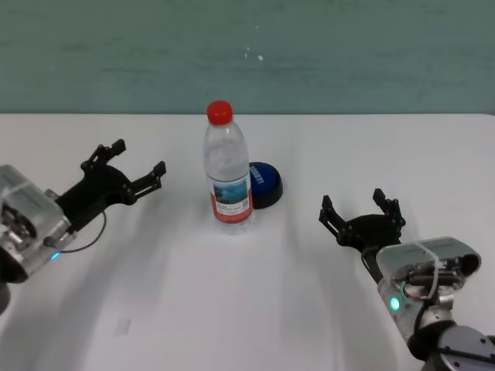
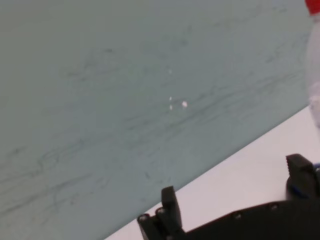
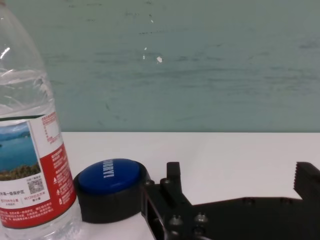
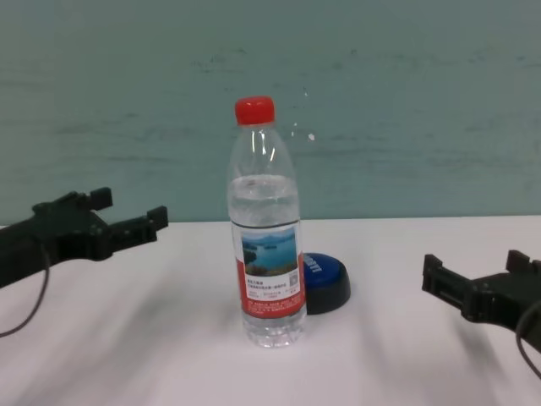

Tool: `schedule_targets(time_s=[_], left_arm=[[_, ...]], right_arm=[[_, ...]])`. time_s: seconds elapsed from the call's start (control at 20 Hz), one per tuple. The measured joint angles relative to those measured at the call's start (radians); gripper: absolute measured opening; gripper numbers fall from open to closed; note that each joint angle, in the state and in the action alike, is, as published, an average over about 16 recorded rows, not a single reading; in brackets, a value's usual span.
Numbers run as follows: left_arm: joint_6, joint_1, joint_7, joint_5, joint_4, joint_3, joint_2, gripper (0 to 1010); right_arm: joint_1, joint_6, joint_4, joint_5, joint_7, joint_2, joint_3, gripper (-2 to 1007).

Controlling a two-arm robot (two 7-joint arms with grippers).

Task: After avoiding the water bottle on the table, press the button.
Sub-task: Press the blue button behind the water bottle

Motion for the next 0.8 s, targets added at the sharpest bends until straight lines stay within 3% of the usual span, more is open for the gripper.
schedule_targets(time_s=[0.8], left_arm=[[-0.071, -0.233, -0.030, 0.040, 0.303, 0.086, -0.085, 1000]], right_arm=[[0.000, 0.000, 0.000, 0.000, 0.000, 0.000, 0.000, 1004]])
